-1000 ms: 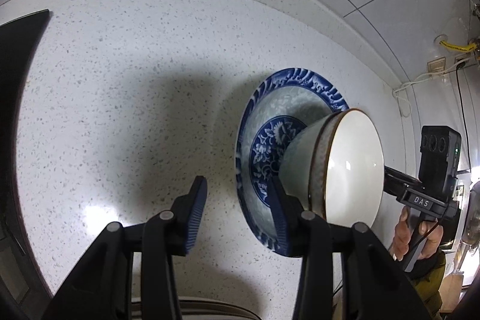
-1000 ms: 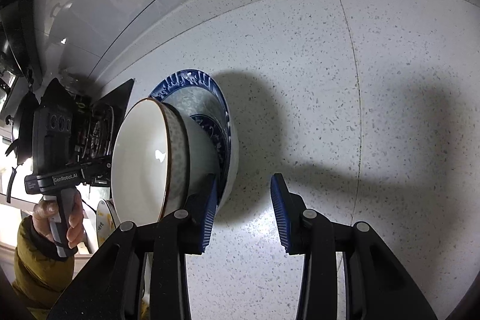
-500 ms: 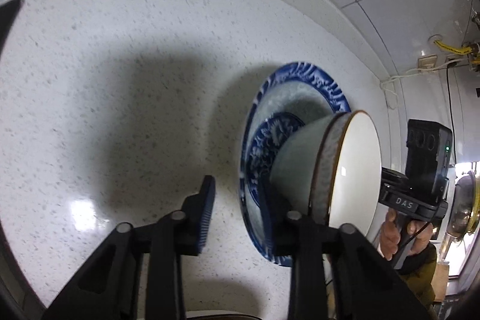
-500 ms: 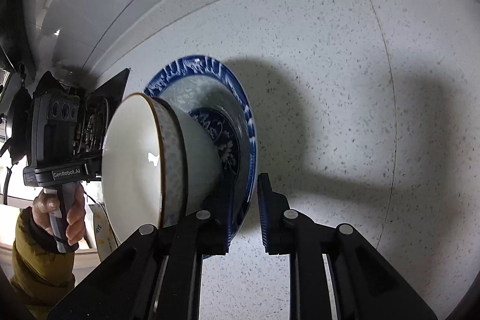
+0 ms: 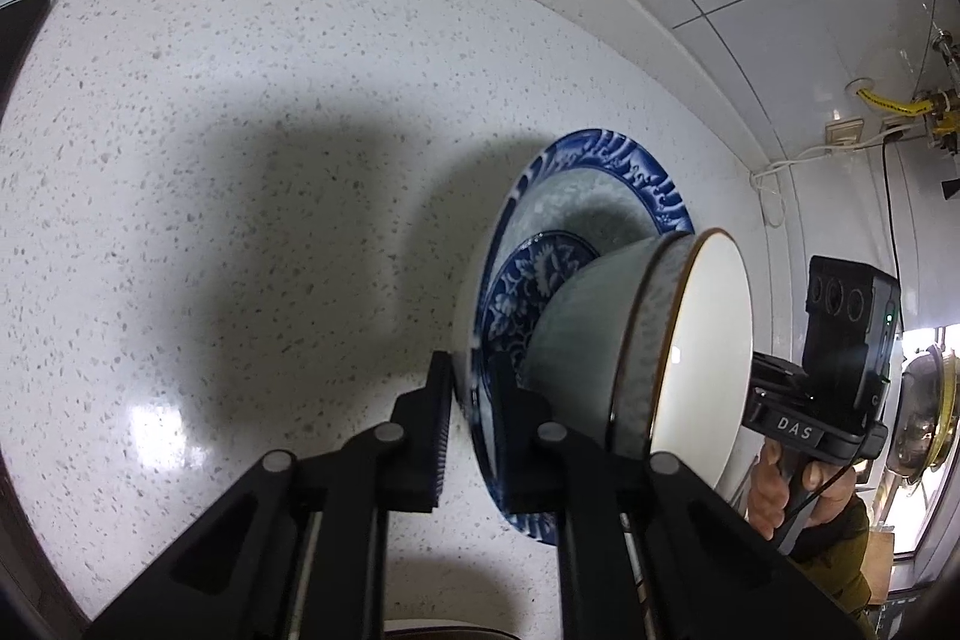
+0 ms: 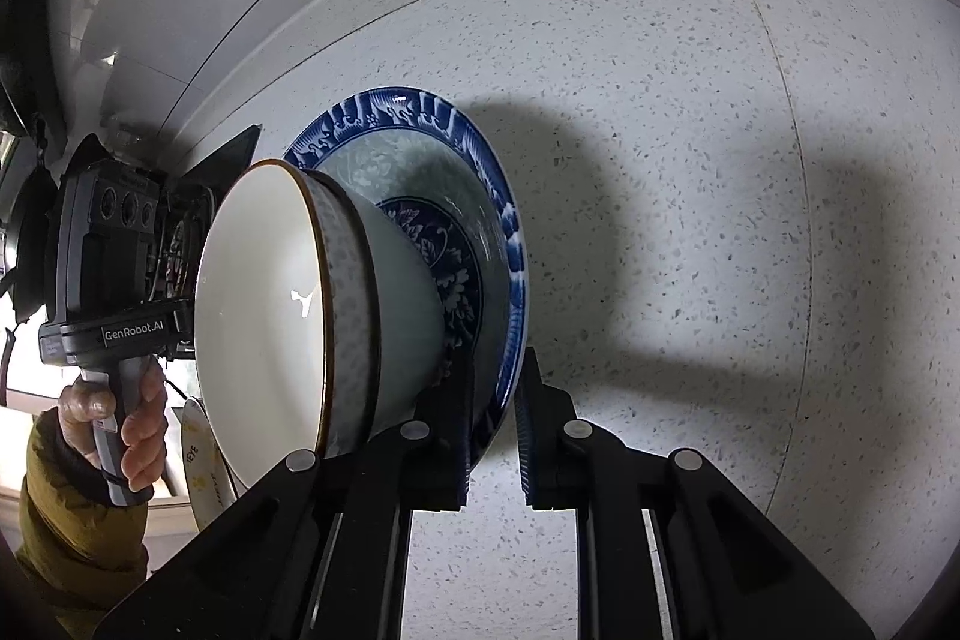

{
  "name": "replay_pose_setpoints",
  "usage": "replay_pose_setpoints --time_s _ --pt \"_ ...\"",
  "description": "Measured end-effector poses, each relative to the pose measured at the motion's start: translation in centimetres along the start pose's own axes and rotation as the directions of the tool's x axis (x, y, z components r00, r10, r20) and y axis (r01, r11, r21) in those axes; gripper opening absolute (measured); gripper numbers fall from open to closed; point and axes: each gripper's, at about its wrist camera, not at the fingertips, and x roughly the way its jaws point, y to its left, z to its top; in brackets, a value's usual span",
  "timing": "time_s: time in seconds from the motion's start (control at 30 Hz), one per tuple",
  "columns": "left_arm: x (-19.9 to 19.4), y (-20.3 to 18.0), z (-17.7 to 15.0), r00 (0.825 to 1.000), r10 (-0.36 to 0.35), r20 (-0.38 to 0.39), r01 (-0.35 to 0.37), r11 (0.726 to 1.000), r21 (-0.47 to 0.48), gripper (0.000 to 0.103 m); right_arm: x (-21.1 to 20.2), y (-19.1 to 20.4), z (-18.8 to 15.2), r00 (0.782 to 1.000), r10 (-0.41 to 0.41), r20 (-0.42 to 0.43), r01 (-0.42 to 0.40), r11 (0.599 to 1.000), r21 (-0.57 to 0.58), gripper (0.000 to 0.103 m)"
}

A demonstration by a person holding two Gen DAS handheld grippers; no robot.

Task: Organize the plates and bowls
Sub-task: 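Lift the blue-and-white plate with nested bowls over the bear plate stack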

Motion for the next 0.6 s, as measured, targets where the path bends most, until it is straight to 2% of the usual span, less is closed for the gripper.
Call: replay_pose_setpoints --time_s 0.17,0.3,0.47,0.6 --pt "-1.5 0.0 -1.2 1.0 -0.008 0.027 0.009 1.0 -0.028 0.01 -1.0 0.8 -0.2 1.0 -0.008 -0.006 0.008 1.0 -0.02 0.013" --pt "-4.2 -0.1 -2.9 0.997 -0.018 0.07 0.022 0.998 -0.052 0.01 -2.8 2.9 -1.0 1.0 -0.016 0.0 0.016 0.998 -0.065 0.014" --pt "-9.3 -0.2 -6.2 0.993 -0.022 0.118 0.03 0.997 -0.073 0.01 -5.3 7.2 -3.3 1.0 -0.02 0.019 0.022 0.992 -0.124 0.013" --pt "-13.1 0.5 -10.3 0.993 -0.017 0.115 0.025 0.997 -0.077 0.01 -6.2 10.6 -6.4 1.0 -0.004 0.026 0.007 0.991 -0.137 0.013"
